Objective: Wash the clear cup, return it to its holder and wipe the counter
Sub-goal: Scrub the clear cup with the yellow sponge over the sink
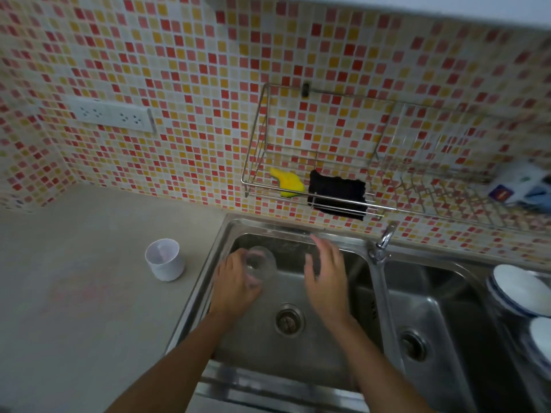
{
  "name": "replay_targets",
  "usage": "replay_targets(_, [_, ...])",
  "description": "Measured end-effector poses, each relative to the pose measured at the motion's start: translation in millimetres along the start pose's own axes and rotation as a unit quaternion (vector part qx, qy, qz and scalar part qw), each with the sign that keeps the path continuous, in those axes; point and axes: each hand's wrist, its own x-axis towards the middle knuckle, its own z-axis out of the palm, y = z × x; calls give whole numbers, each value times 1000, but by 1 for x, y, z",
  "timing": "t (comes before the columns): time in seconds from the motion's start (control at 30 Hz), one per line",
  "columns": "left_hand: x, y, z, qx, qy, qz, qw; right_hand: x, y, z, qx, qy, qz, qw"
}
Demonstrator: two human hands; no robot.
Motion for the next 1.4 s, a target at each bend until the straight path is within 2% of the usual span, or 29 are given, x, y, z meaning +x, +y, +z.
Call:
replay_targets(0.07, [16,10,-12,-19,20,1,1000,50,-37,-12,16,61,-60,996])
replay_targets(0.13, [30,18,-23,-36,22,3,999,99,-62,-14,-6,66,-92,994])
replay_targets(0.23, [46,17,-35,-36,2,17,999,162,-75,6,-99,-43,-69,992])
replay_targets(0.33, [60,12,-45,-43,-8,32,999,199,-74,29,-174,-198,27,964])
replay_targets(0.4, [67,7,-52,-61,-23,29,997,209,-75,43,-199,-255,64,944])
replay_targets(0.5, [71,-5,-58,-90,-36,37,995,212,-74,57,-205,-243,104,942])
replay_targets(0.6, [71,-14,-63,-97,-45,49,993,209,-70,63,-165,-185,110,962])
replay_targets(0.73, [67,-18,-68,-86,-56,60,993,187,-82,44,-29,-69,25,997])
replay_targets(0.87, [65,-18,-64,-70,-85,85,990,138,-89,15,-4,11,-37,999])
replay_targets(0.93, [67,-14,-62,-66,-90,87,990,106,-85,2,-12,-20,-47,999])
replay_targets(1.03, [70,0,-58,-57,-96,90,990,68,-64,-5,-60,-135,-60,987])
replay_targets(1.1, [73,12,-54,-65,-114,102,986,55,-43,-3,-128,-191,-112,967])
replay_targets(1.17, [78,21,-48,-50,-131,120,983,54,-25,-2,-192,-215,-167,943])
replay_targets(1.23, [84,26,-39,-17,-122,128,984,57,-14,-5,-233,-224,-183,928])
replay_targets(1.3, [88,33,-33,24,-117,135,984,55,-8,-6,-230,-229,-169,931])
replay_targets(1.4, [93,44,-24,61,-117,163,978,45,-6,-5,-116,-254,-78,957])
